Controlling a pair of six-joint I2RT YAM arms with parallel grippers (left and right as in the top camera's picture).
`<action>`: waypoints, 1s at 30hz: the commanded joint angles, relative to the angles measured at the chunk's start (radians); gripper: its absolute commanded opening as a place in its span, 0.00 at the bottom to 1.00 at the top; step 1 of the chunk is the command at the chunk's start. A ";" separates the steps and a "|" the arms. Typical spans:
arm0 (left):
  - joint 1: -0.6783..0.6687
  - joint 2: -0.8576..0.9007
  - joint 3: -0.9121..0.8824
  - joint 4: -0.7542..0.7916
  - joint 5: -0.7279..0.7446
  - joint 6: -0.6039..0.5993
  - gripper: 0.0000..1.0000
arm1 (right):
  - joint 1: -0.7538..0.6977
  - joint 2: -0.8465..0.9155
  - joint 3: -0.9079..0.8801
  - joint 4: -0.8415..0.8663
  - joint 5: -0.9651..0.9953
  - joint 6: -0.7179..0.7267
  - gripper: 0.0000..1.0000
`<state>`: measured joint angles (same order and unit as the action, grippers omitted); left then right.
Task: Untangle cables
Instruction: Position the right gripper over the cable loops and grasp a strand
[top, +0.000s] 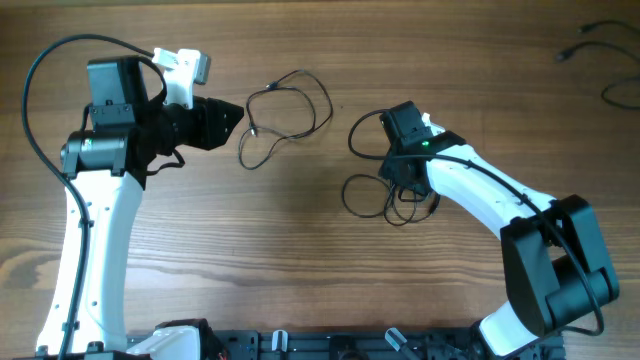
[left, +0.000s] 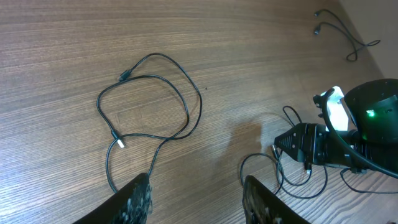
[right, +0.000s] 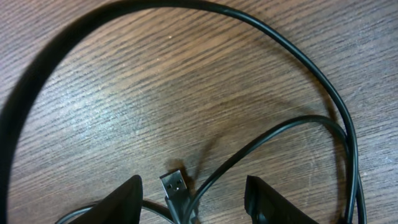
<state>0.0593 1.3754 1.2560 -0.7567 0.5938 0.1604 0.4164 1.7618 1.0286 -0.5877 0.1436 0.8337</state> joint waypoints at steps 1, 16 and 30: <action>0.002 -0.003 0.005 0.000 0.020 0.012 0.49 | 0.003 0.017 -0.010 0.005 0.040 0.011 0.55; 0.002 -0.003 0.005 0.000 0.027 0.013 0.49 | 0.003 0.017 -0.071 0.089 0.050 -0.010 0.55; 0.002 -0.003 0.005 0.001 0.027 0.013 0.50 | 0.003 0.017 -0.077 0.105 0.030 0.004 0.05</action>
<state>0.0593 1.3754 1.2560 -0.7563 0.6010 0.1604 0.4164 1.7618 0.9558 -0.4843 0.1661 0.8356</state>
